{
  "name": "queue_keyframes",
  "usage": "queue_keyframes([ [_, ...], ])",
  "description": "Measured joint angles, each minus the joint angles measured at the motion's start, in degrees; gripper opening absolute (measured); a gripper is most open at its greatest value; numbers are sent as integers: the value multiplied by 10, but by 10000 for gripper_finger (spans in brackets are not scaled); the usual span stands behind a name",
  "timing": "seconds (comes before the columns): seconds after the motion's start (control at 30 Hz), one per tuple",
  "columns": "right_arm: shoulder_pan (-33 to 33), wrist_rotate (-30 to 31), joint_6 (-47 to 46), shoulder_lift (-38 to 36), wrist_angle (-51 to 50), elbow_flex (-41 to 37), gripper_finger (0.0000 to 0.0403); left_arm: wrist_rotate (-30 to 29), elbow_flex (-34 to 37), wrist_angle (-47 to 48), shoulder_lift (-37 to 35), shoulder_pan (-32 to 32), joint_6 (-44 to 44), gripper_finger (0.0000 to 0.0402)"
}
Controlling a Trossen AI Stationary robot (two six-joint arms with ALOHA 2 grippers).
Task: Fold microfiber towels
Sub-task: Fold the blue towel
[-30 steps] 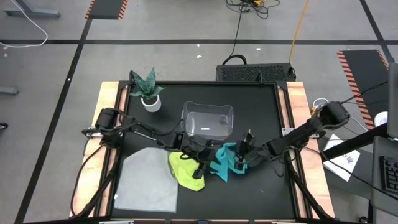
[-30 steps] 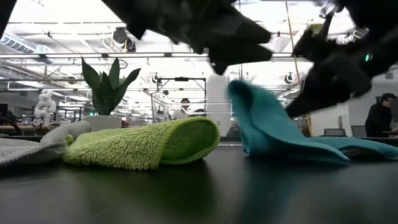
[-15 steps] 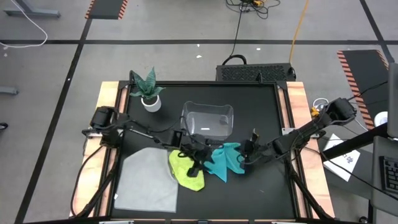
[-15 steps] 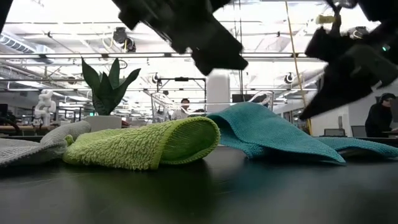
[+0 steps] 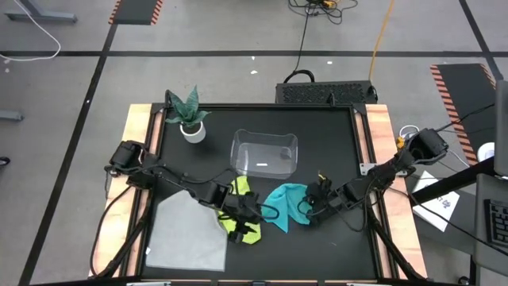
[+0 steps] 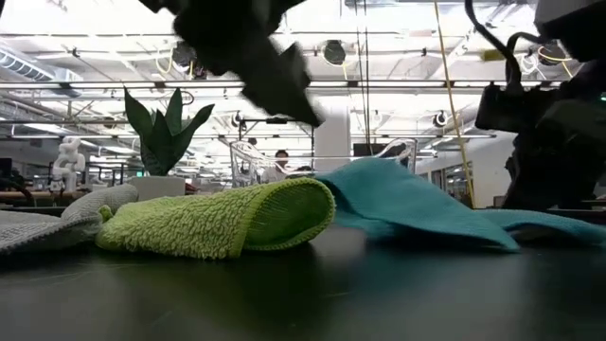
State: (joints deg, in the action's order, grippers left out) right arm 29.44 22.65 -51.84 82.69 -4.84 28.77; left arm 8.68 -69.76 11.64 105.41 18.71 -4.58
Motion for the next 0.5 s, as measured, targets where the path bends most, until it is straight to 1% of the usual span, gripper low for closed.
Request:
queue_keyframes([
  [0.1, 20, -4, -9, 24, 41, 1, 0, -36, 1, 50, 0, 12, -7, 175],
  [0.23, 40, -5, -12, 33, 90, 0, 0, -101, 16, 79, 0, 23, -11, 175],
  [0.4, 54, 7, -21, 30, 80, -1, 0, -171, 41, 105, -2, 8, -38, 175],
  [0.43, 54, 9, -27, 30, 76, -1, 0, -180, 45, 106, -2, 1, -43, 175],
  [0.5, 54, 11, -34, 30, 69, 0, 0, -175, 46, 104, -2, -14, -46, 175],
])
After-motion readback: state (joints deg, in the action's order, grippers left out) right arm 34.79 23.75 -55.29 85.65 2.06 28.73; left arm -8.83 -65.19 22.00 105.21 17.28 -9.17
